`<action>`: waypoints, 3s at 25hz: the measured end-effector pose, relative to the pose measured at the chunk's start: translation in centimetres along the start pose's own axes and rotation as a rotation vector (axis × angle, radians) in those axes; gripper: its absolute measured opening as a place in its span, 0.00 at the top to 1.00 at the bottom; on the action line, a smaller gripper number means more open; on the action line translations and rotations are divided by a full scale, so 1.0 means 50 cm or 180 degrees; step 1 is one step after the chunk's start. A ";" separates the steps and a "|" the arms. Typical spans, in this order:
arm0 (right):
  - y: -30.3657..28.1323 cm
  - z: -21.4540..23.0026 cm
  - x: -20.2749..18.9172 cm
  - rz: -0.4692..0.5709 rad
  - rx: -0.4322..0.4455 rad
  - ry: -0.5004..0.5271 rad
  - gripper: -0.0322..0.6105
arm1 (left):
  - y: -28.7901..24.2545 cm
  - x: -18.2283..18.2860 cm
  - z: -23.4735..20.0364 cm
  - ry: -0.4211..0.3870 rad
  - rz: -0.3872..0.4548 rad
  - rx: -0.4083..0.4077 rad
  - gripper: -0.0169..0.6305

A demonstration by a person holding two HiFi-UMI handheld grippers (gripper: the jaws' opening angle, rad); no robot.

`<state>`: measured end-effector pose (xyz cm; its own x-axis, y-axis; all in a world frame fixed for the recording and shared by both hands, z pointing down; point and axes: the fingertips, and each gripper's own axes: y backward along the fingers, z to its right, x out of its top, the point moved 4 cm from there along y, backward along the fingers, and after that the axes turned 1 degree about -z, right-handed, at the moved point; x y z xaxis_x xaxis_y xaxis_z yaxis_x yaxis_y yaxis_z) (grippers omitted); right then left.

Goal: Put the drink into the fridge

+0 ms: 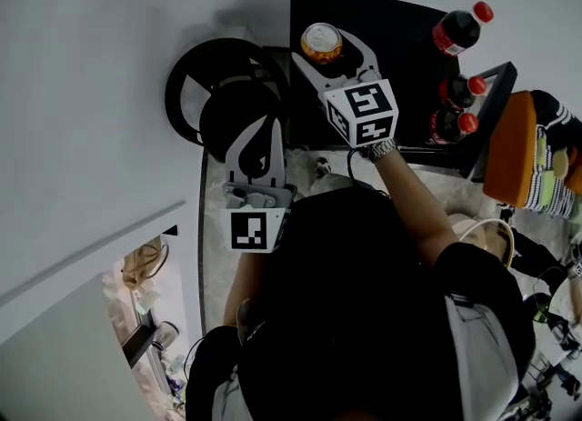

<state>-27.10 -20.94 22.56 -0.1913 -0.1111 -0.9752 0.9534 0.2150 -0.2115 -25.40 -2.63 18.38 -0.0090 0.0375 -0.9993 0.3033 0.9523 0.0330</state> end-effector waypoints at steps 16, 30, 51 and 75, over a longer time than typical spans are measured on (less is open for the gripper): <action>0.047 -0.036 0.017 0.0042 -0.0325 -0.0088 0.44 | 0.156 0.016 -0.057 -0.0037 0.0024 -0.0026 0.96; 0.213 -0.235 0.059 0.0327 -0.0535 -0.0090 0.44 | 0.339 0.019 -0.100 0.0089 0.0172 -0.0340 0.96; 0.437 -0.350 -0.063 0.0101 -0.0803 0.0078 0.44 | 0.456 -0.036 -0.033 0.0405 0.0145 -0.0700 0.96; 0.478 -0.217 -0.333 -0.0341 -0.0328 -0.0088 0.44 | 0.314 -0.196 0.168 0.0319 -0.0195 -0.0575 0.96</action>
<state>-3.68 -3.42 33.06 -0.2829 -0.1652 -0.9448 0.8986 0.2989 -0.3213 -12.56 9.44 28.51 -0.1196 -0.0009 -0.9928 0.1236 0.9922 -0.0158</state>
